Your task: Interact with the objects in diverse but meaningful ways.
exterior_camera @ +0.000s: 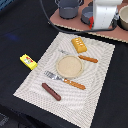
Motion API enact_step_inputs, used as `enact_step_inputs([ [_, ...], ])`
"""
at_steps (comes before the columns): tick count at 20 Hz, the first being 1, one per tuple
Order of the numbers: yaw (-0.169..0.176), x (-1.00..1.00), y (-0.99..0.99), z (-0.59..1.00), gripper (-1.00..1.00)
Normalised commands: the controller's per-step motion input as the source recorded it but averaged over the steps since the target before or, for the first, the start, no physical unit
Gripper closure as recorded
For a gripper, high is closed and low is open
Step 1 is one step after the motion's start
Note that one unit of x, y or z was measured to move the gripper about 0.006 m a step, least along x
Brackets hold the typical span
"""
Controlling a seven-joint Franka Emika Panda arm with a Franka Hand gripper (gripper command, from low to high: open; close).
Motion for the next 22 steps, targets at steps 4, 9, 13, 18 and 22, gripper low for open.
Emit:
enact_step_inputs([
  [4,0.012,-0.65,0.86,0.05,1.00],
  [9,0.000,-0.57,0.94,0.01,1.00],
  [13,0.000,-0.41,0.99,0.00,1.00],
  [18,0.000,-0.27,1.00,-0.09,1.00],
  [22,0.000,-0.17,0.97,-0.31,1.00],
])
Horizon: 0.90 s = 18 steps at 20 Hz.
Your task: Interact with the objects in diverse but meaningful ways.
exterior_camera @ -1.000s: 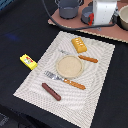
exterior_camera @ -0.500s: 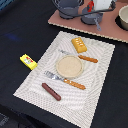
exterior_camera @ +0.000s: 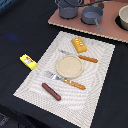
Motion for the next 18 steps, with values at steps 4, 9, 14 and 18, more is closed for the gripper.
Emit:
enact_step_inputs([
  [4,0.000,-0.01,0.75,-0.43,1.00],
  [9,0.000,0.00,0.57,-0.45,1.00],
  [14,0.000,-0.11,0.34,-0.22,1.00],
  [18,0.000,-0.16,0.23,-0.07,1.00],
])
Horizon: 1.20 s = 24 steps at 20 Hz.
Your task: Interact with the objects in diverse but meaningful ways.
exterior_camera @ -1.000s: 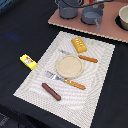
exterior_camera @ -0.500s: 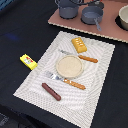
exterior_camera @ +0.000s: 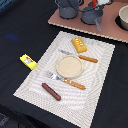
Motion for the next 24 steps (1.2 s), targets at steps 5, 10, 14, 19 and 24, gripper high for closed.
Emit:
enact_step_inputs([
  [5,0.000,-0.07,0.28,-0.14,1.00],
  [10,0.000,0.00,0.33,-0.26,1.00],
  [14,0.000,0.00,0.27,-0.11,1.00],
  [19,0.000,0.00,0.32,0.15,-1.00],
  [24,-0.014,0.00,0.23,0.37,-1.00],
])
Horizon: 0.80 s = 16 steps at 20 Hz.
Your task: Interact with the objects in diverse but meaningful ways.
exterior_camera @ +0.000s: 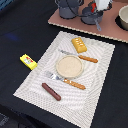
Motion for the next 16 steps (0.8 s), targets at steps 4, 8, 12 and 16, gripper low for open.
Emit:
enact_step_inputs([
  [4,-0.008,0.00,0.17,0.49,-1.00],
  [8,-0.019,-0.01,-0.10,0.62,-1.00],
  [12,-0.045,-0.08,-0.68,0.45,-1.00],
  [16,-0.063,-0.10,-0.83,0.18,-1.00],
])
